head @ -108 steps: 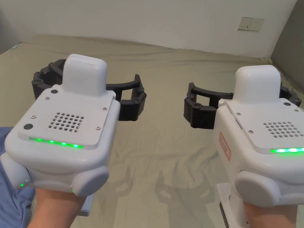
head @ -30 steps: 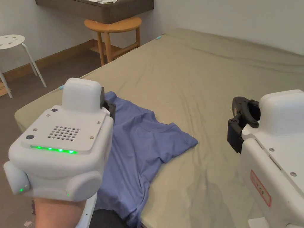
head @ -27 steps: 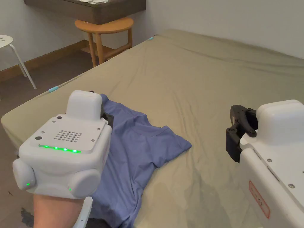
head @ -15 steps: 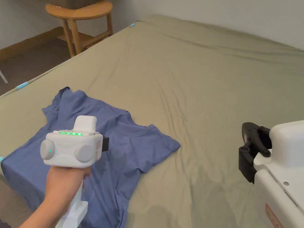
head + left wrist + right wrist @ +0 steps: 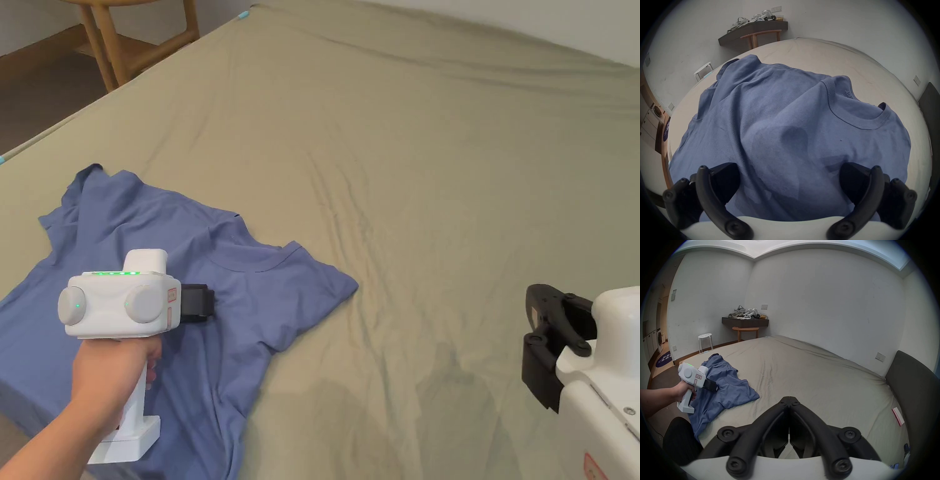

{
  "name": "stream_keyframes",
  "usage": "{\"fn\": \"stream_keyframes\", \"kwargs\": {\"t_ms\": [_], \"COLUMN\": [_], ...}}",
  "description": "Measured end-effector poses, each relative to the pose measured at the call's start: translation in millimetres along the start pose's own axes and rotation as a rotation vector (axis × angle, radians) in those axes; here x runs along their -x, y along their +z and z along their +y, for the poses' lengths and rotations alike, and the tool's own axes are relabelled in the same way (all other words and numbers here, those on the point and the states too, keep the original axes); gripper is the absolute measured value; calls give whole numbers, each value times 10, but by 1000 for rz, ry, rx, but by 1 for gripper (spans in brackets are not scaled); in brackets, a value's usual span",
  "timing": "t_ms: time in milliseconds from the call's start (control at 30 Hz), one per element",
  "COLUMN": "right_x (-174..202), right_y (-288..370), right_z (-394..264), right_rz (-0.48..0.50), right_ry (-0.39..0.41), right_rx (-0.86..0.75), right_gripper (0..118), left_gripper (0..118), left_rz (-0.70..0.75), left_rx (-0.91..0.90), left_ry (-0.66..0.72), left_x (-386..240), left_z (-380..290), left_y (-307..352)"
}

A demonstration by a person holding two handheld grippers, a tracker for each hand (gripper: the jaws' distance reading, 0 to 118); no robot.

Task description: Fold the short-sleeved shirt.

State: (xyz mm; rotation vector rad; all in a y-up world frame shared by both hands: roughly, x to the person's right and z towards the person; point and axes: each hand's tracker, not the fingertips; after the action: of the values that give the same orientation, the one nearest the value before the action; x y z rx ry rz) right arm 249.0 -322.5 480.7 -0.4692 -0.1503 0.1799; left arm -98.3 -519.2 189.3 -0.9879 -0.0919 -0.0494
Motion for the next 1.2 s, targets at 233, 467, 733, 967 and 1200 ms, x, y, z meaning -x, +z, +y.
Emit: {"fn": "stream_keyframes", "kwargs": {"t_ms": [233,467,733,967,1200], "right_x": [26,2,-115,-205,-344], "right_y": [85,301,642,1027,1397], "right_z": [26,55,123,169,172], "right_rz": [0,-11,-49,-72,-133], "right_ry": [-3,12,-11,-31,-38], "right_rx": [-24,-54,-110,-182,-261], "right_gripper": [1,1,1,1,1], "left_gripper": [0,0,0,0,0], "left_rz": [23,-50,-90,-134,-160], "left_rx": [-114,-155,-452,-661,-874], "left_ry": [-146,-85,-123,-115,-243], "left_x": [-202,-83,-324,-414,-721], "left_z": [-91,-73,-6,91,276], "left_y": [125,262,1354,2330,3384]}}
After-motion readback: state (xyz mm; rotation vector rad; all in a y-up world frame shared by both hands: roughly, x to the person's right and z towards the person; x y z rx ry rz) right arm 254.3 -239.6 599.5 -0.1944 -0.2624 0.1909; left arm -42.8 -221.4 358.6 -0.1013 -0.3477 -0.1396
